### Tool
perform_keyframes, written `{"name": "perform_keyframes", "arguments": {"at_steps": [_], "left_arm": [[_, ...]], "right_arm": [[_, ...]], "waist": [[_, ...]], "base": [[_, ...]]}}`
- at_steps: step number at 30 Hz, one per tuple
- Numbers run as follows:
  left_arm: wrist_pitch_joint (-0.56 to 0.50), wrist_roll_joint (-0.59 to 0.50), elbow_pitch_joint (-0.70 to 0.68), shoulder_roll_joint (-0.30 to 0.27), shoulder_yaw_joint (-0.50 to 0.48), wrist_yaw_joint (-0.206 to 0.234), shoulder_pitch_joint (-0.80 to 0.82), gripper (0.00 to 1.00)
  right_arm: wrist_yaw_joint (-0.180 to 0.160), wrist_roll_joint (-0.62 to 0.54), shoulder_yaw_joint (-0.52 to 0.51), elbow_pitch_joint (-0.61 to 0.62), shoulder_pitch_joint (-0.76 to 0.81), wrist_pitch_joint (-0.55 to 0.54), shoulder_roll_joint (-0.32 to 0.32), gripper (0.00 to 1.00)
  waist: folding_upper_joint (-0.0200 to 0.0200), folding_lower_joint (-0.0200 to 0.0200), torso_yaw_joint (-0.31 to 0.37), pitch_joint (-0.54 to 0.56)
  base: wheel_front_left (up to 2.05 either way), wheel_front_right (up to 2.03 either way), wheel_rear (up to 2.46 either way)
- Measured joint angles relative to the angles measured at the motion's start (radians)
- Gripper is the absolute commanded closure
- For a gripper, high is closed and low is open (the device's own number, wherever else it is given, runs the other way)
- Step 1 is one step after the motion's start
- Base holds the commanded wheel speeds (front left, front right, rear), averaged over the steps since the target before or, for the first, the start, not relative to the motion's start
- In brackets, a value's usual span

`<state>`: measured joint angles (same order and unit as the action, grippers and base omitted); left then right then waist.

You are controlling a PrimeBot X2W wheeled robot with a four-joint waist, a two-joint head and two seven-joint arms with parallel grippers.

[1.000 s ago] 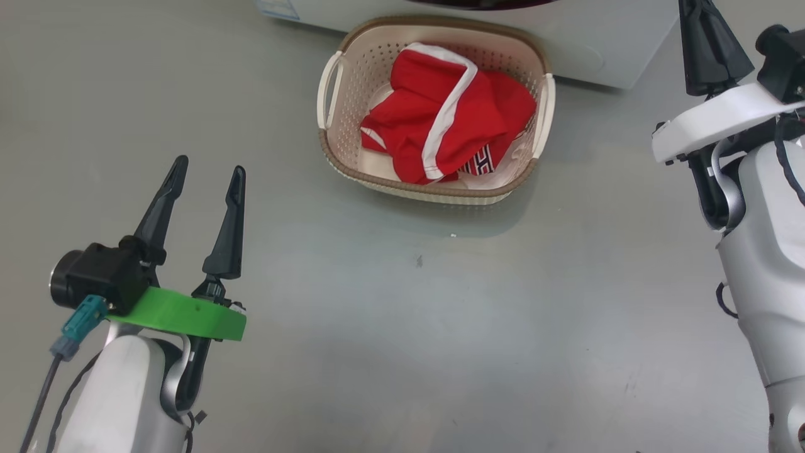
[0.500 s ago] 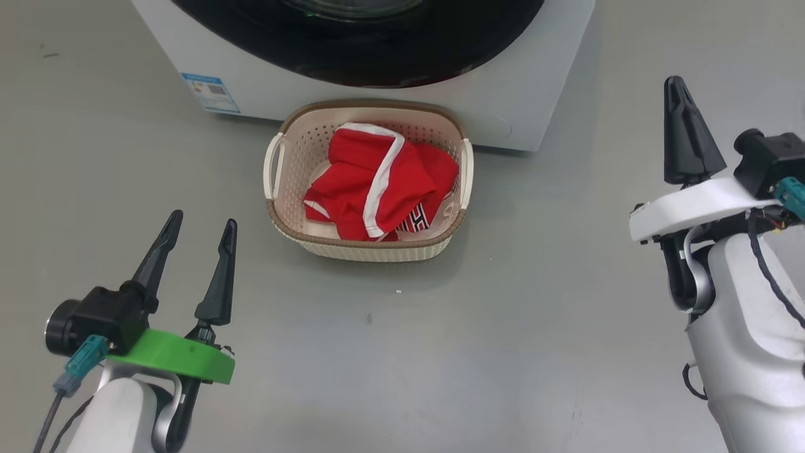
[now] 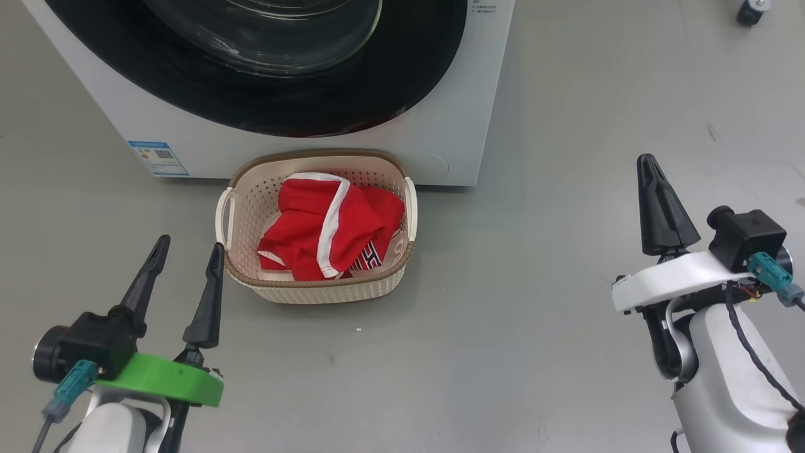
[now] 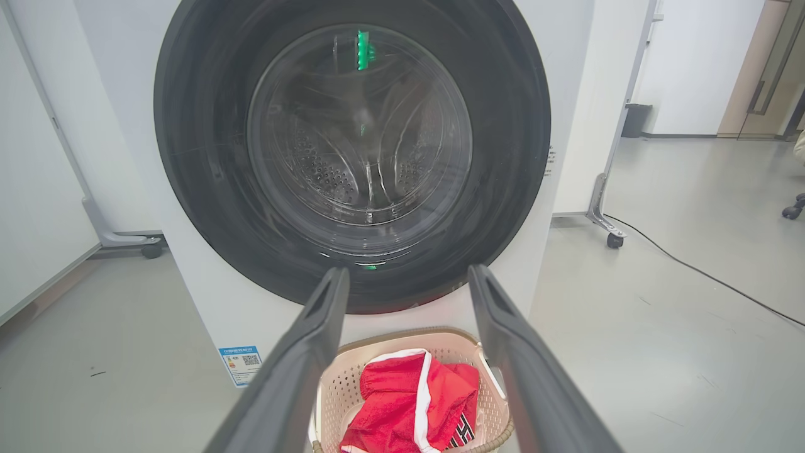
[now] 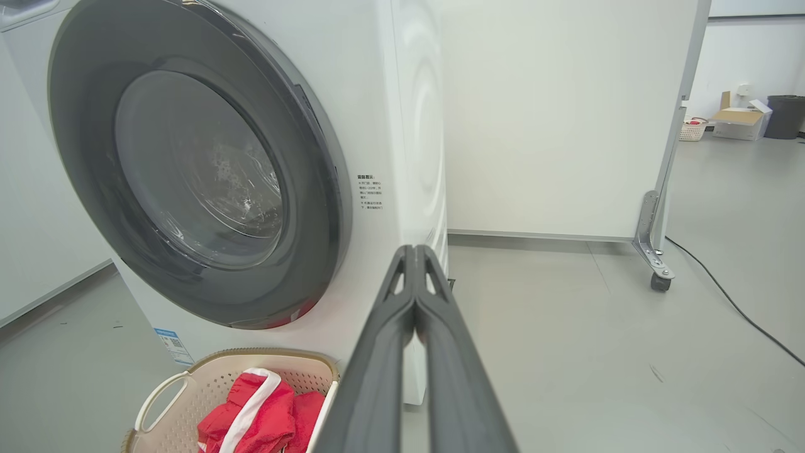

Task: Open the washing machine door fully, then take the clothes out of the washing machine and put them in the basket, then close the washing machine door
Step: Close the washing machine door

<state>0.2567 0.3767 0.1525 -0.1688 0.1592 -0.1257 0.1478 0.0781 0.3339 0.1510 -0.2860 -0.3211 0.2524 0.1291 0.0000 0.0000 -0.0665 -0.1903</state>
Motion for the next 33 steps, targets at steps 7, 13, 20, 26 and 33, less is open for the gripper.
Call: {"name": "perform_keyframes", "arguments": {"at_steps": [7, 13, 20, 26, 33], "left_arm": [[0.0, 0.0, -0.009, 0.0, -0.019, 0.0, -0.015, 0.0], [0.0, -0.002, -0.022, 0.006, -0.002, 0.0, -0.021, 0.0], [0.0, -0.006, -0.031, 0.017, 0.001, 0.0, -0.026, 0.0], [0.0, -0.007, -0.031, 0.016, 0.001, 0.0, -0.026, 0.0], [0.0, -0.008, -0.03, 0.016, -0.003, 0.0, -0.026, 0.0]], "right_arm": [[0.0, 0.0, -0.026, 0.041, 0.071, 0.0, -0.021, 0.0], [0.0, -0.01, -0.045, 0.074, 0.121, 0.0, -0.03, 0.0], [0.0, -0.021, -0.048, 0.105, 0.147, 0.0, -0.04, 0.0], [0.003, -0.029, -0.051, 0.123, 0.149, 0.0, -0.047, 0.0], [0.008, -0.03, -0.053, 0.129, 0.168, 0.0, -0.053, 0.0]], "waist": [[0.0, 0.0, 0.041, 0.018], [0.0, 0.0, 0.059, 0.025], [0.0, 0.0, 0.066, 0.021], [0.0, 0.0, 0.067, 0.021], [0.0, 0.0, 0.065, 0.024]], "base": [[0.0, 0.0, 0.0], [0.0, 0.0, 0.0], [0.0, 0.0, 0.0], [0.0, 0.0, 0.0], [0.0, 0.0, 0.0]]}}
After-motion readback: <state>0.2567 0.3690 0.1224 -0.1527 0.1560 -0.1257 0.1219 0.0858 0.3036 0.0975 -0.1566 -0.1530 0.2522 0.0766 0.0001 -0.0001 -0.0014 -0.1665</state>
